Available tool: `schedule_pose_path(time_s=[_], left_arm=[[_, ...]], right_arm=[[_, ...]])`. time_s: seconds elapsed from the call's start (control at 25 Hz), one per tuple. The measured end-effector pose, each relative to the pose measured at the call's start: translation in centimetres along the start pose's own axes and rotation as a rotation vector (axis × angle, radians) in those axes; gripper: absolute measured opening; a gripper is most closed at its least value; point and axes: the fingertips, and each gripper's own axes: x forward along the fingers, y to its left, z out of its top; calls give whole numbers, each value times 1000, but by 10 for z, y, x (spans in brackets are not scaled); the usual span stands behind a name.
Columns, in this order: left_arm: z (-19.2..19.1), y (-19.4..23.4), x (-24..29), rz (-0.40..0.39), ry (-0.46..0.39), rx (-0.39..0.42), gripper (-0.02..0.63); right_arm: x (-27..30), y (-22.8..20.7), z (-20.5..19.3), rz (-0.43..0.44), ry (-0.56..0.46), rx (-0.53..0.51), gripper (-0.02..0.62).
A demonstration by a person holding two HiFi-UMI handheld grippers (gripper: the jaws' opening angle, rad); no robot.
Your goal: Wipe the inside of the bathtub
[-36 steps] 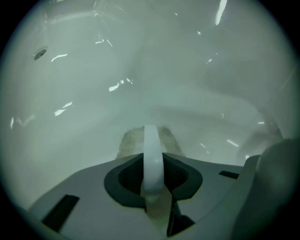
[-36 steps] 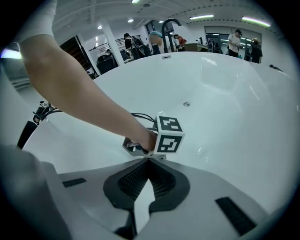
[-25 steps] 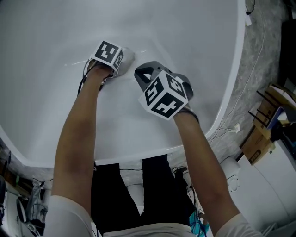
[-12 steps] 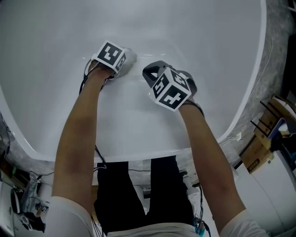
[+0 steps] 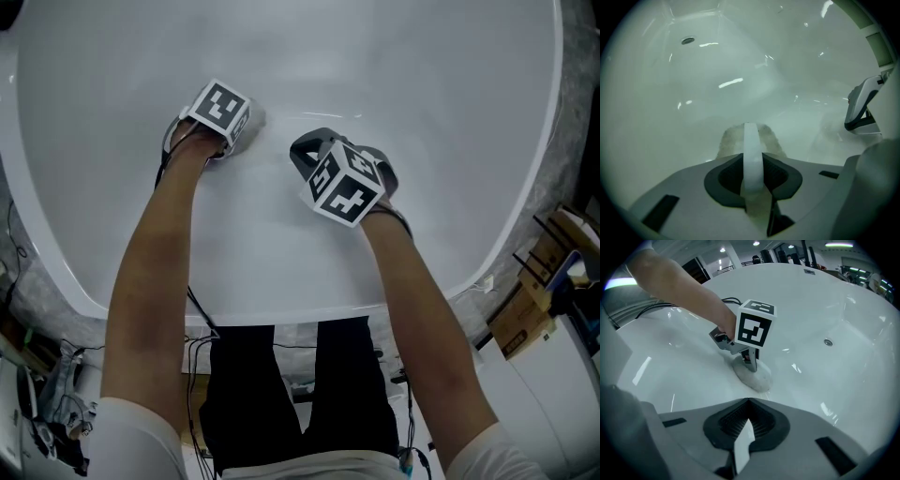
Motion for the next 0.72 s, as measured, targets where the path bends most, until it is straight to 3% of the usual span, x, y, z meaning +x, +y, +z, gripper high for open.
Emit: schedule_pose_path(time_s=[0.48,0.72], left_arm=[[-31,40,-8,73,83,27,98],[-52,48,-20,113,177,31,98]], right_arm=[[5,7,9,-1,22,-9,9],[-3,13,10,-7,29,-6,9]])
